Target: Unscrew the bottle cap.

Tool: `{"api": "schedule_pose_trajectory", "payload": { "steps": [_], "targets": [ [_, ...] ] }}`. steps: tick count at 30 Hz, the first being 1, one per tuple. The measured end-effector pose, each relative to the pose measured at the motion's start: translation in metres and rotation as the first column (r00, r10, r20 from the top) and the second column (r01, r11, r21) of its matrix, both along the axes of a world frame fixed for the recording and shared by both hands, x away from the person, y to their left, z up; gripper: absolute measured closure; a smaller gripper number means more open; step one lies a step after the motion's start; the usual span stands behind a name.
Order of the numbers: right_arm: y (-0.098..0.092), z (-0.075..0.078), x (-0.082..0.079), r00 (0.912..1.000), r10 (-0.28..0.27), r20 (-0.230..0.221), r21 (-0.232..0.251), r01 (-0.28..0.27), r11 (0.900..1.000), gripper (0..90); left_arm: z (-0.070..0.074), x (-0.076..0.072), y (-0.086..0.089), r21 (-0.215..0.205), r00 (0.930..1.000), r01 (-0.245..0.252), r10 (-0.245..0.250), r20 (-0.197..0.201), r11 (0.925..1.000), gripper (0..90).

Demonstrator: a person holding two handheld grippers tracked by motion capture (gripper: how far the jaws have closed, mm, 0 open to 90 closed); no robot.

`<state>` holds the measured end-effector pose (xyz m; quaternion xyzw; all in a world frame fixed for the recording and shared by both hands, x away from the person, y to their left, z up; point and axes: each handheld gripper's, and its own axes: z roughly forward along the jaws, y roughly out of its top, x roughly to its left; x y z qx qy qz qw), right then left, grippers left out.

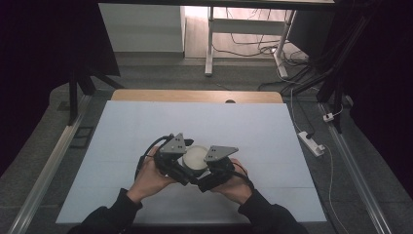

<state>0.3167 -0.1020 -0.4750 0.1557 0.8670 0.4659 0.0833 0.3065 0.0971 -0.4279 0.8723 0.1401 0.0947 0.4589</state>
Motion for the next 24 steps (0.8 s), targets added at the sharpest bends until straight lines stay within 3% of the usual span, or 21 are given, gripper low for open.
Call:
{"api": "schedule_pose_trajectory", "payload": {
  "steps": [3, 7, 10, 14, 20, 24],
  "targets": [
    [0.0, 0.0, 0.0, 0.9994, 0.033, -0.014, 0.005, -0.033, 0.999, 6.5, -0.001, 0.002, 0.006, 0.021, 0.9971, 0.076, -0.076, 0.0, 0.9969, 0.0],
    [0.002, -0.001, -0.002, 0.997, 0.074, -0.021, 0.009, -0.074, 0.997, 6.5, -0.005, 0.008, 0.013, -0.04, 0.9892, 0.143, -0.144, -0.029, 0.989, 0.0],
    [0.004, -0.001, -0.004, 0.9939, 0.109, -0.021, 0.013, -0.108, 0.994, 6.5, -0.008, 0.01, 0.015, -0.065, 0.9783, 0.202, -0.204, -0.034, 0.9773, 1.4],
    [0.005, -0.001, -0.006, 0.9894, 0.144, -0.022, 0.016, -0.143, 0.99, 6.5, -0.01, 0.009, 0.014, -0.063, 0.9664, 0.255, -0.256, -0.016, 0.9649, 2.8],
    [0.006, 0.0, -0.007, 0.9878, 0.155, -0.016, 0.02, -0.155, 0.988, 6.5, -0.009, 0.007, 0.015, -0.054, 0.9718, 0.236, -0.236, 0.005, 0.9703, 8.0],
    [0.005, 0.0, -0.006, 0.9922, 0.124, -0.01, 0.013, -0.124, 0.992, 6.5, -0.01, 0.007, 0.013, -0.055, 0.9828, 0.185, -0.185, 0.005, 0.9813, 8.1]
  ]
}}
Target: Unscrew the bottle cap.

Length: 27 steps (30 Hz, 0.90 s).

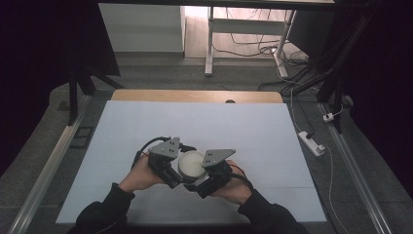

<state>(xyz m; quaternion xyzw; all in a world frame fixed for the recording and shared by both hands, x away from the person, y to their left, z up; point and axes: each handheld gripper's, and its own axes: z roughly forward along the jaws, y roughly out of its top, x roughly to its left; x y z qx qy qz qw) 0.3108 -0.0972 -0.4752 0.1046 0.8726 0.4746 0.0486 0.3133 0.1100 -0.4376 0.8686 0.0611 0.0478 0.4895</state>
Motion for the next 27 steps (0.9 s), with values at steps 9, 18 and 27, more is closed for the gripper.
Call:
{"api": "schedule_pose_trajectory", "payload": {
  "steps": [9, 18, 27],
  "targets": [
    [-0.003, -0.001, 0.005, 0.9942, -0.107, 0.006, 0.0, 0.107, 0.994, 6.5, 0.002, -0.002, -0.011, 0.01, 0.9864, -0.163, 0.163, -0.021, 0.9866, 8.2],
    [-0.004, 0.0, 0.005, 0.9847, -0.171, 0.033, -0.005, 0.172, 0.985, 6.5, 0.004, -0.008, -0.02, 0.014, 0.9644, -0.264, 0.264, -0.011, 0.9644, 8.3],
    [-0.003, -0.001, 0.005, 0.9856, -0.166, 0.033, -0.01, 0.166, 0.986, 6.5, 0.011, -0.008, -0.013, -0.012, 0.9622, -0.272, 0.272, -0.018, 0.9622, 8.3]
  ]
}}
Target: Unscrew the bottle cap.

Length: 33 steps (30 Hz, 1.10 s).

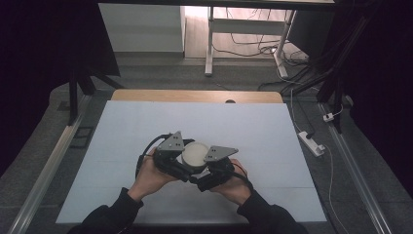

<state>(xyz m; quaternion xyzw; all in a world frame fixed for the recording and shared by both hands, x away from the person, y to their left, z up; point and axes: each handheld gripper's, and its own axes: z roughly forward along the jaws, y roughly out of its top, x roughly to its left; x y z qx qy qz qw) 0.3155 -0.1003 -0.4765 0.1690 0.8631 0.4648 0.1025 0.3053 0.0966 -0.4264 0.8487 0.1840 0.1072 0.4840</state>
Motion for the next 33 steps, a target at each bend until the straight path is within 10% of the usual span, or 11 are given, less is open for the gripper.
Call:
{"api": "schedule_pose_trajectory", "payload": {
  "steps": [33],
  "targets": [
    [-0.011, 0.0, 0.007, 0.9991, -0.042, -0.008, 0.003, 0.042, 0.999, 6.5, 0.015, -0.007, 0.033, -0.032, 0.999, -0.045, 0.045, 0.001, 0.9985, 8.2]
  ]
}}
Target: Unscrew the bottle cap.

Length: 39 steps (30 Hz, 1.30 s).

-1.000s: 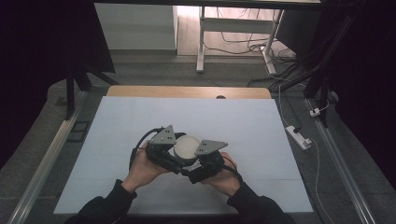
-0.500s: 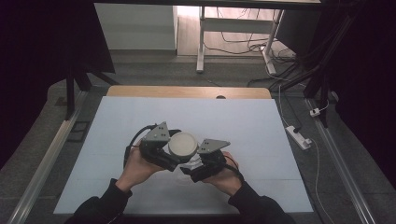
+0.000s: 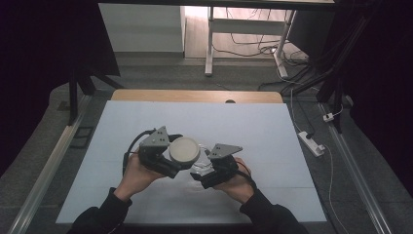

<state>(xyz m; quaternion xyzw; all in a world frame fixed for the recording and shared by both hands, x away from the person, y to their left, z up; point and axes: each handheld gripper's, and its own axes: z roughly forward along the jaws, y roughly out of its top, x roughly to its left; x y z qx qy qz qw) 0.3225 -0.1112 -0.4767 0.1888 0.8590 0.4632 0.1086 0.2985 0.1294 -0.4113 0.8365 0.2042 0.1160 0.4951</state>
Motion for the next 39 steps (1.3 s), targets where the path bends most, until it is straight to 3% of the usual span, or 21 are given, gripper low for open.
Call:
{"api": "schedule_pose_trajectory", "payload": {
  "steps": [19, 39],
  "targets": [
    [-0.007, 0.004, 0.005, 0.9998, -0.021, 0.004, 0.016, 0.021, 1.0, 6.5, -0.013, -0.016, 0.019, -0.028, 0.9999, 0.001, -0.001, -0.017, 0.9996, 8.2],
    [-0.015, 0.01, 0.024, 0.997, -0.075, 0.017, 0.017, 0.075, 0.997, 6.5, -0.042, -0.032, 0.006, -0.035, 0.9971, 0.064, -0.065, -0.039, 0.9974, 8.2]
  ]
}}
